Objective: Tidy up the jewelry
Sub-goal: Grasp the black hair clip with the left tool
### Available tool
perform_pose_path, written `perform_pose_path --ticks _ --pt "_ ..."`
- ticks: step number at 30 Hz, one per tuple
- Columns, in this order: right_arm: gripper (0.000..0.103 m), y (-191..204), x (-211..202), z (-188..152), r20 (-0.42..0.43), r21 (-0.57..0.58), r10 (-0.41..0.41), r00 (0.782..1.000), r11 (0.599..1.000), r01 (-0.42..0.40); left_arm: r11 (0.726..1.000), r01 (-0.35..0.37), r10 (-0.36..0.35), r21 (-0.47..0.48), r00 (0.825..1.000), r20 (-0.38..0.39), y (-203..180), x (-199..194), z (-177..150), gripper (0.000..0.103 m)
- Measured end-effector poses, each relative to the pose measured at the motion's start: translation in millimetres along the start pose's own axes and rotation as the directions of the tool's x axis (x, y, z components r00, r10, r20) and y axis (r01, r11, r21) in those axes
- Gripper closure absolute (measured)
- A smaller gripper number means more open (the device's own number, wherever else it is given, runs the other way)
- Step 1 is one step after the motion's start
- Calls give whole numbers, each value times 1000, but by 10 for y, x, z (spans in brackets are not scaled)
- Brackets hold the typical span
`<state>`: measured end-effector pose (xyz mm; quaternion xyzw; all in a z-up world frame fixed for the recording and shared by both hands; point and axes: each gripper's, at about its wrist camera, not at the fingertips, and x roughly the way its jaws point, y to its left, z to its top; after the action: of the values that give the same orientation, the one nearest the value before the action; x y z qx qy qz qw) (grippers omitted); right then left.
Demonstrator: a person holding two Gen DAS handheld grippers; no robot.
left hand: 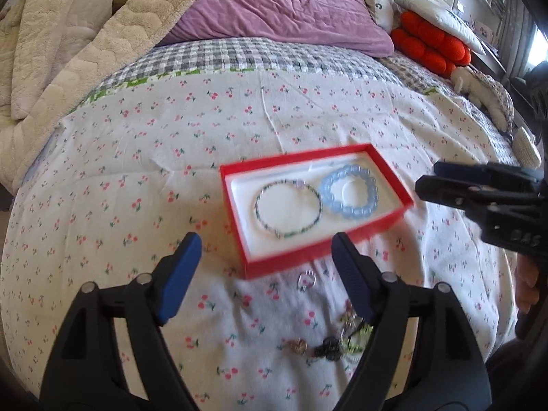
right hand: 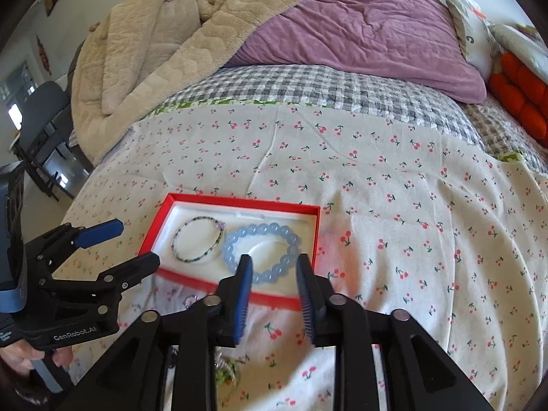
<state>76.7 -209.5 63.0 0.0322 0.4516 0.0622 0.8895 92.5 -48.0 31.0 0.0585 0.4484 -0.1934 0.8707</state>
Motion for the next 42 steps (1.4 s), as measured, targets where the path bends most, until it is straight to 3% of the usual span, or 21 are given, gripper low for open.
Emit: perform_pose_path --ticks 1,2,9,16,20,27,29,34,37,42 --pt "34 7 -40 -31 12 -2 2 1000 1000 -2 1000 1 -1 0 1000 -11 6 -3 -42 24" --pt "33 19 -74 -57 23 -9 7 1000 1000 -7 1000 4 -4 -1 1000 -26 18 -9 -104 24" --pt "33 130 -142 -296 4 -44 71 997 997 -71 999 26 -25 20 997 -68 15 -45 -395 24" --pt "32 217 -44 -617 -34 -91 66 997 993 -68 998 34 -27 58 994 -108 20 -59 -643 24" --pt "32 264 40 -831 -63 -83 77 995 993 -82 993 64 -50 101 989 -137 -40 -63 -821 24" --pt "32 397 166 -1113 -93 -192 52 994 979 -70 976 152 -122 153 974 -190 -214 -27 -1045 24" --pt "33 373 206 -1155 -98 -195 47 994 979 -66 971 180 -148 159 969 -199 -263 -21 -1072 30" --pt "42 320 214 -1157 -80 -186 65 995 979 -79 958 264 -236 114 948 -215 -296 16 -1057 56" --pt "49 300 224 -1152 -83 -186 65 994 979 -79 955 280 -256 95 944 -209 -307 64 -1034 63" --pt "52 297 245 -1161 -93 -189 68 993 978 -85 959 267 -247 99 953 -175 -339 106 -979 65"
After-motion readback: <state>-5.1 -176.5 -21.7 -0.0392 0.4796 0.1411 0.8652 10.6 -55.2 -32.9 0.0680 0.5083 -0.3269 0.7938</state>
